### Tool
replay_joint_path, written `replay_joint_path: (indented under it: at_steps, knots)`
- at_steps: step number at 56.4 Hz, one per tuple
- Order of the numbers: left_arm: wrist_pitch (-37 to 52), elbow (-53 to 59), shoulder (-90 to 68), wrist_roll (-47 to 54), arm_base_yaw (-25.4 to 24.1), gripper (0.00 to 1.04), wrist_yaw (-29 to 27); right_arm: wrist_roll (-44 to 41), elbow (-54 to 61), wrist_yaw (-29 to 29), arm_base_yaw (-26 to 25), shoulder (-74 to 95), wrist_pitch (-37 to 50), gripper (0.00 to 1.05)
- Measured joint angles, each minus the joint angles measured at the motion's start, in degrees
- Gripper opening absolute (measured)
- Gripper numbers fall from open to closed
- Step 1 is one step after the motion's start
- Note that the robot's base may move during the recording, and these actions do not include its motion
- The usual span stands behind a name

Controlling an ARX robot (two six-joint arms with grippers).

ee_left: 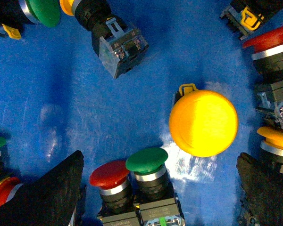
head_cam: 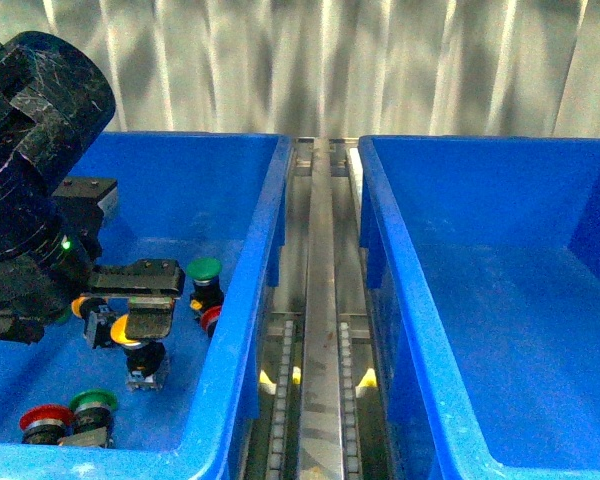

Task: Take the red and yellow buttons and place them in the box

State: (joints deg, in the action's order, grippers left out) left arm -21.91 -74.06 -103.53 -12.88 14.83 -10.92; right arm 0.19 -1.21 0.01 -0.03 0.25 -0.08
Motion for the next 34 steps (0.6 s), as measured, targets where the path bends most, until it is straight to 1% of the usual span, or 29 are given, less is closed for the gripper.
replay_joint_path:
  at_steps: [34]
  knots:
    - [1.9,-5.0,-6.2,1.9,-0.3,0.97,1.0,0.0,0.0,0.0,0.0,0.0,0.0,0.98]
